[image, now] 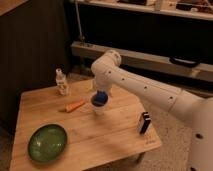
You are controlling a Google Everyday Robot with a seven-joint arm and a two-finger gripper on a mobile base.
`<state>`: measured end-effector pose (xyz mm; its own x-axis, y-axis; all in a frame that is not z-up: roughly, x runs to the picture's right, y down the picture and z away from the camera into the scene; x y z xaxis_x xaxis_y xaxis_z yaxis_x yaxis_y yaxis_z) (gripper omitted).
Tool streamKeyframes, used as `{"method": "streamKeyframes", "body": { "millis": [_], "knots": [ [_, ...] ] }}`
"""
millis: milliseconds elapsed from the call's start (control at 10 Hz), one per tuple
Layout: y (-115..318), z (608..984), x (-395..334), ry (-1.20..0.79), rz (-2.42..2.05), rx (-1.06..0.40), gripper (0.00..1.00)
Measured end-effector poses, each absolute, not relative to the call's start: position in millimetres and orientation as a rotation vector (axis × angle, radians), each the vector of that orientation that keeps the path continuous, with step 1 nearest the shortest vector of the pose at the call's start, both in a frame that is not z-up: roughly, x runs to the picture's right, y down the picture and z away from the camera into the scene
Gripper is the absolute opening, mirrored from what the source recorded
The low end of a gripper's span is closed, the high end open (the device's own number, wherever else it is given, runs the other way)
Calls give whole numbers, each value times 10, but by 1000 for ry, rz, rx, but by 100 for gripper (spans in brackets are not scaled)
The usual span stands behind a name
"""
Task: Place the white sponge in the ceramic bowl
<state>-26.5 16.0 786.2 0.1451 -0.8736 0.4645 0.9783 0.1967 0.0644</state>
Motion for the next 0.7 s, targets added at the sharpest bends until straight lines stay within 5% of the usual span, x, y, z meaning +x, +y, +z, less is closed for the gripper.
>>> {"method": "streamKeyframes", "body": {
  "millis": [700],
  "knots": [
    [254, 8032, -174, -444, -1430, -352, 80]
  ]
}}
